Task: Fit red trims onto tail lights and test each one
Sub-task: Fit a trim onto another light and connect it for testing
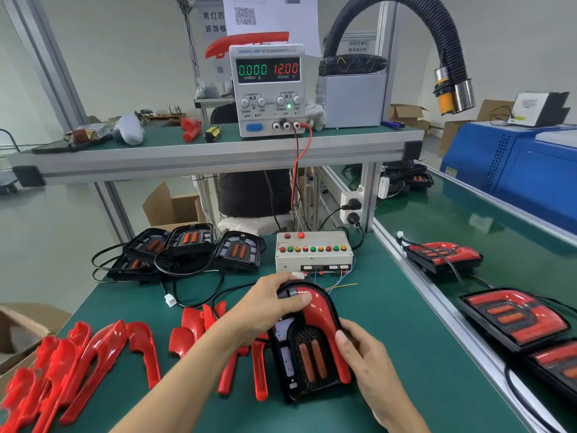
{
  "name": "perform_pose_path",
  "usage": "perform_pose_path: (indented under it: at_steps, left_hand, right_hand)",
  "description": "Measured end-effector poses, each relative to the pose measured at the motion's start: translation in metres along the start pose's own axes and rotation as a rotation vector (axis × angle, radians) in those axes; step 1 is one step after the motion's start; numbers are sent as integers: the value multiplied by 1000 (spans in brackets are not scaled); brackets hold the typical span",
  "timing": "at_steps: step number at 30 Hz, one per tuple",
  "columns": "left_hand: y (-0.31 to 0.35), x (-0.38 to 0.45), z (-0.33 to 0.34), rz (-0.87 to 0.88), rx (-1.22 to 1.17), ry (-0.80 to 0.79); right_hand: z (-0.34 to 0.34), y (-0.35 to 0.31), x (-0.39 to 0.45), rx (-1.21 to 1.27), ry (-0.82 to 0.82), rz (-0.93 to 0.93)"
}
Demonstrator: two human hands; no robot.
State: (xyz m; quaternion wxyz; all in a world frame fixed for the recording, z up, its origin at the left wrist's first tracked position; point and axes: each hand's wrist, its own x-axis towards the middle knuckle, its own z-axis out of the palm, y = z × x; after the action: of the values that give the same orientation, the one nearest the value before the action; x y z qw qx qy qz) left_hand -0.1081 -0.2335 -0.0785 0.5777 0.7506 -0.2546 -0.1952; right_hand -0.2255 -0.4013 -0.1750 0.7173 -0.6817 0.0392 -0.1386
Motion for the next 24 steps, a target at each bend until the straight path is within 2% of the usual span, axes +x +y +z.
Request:
perform_pose_path:
  at_steps: [5,11,24]
  left_hand:
    - [-3,0,-5,-108,-303,48]
    - [-11,-1,-8,-188,-482,73]
    - [-12,-1,-4,-183,-466,122]
  right_hand:
    - [-2,-1,1,-9,-7,3]
    - [-6,6,-2,111,-25,-12]
    - [-7,16,1,201,-23,29]
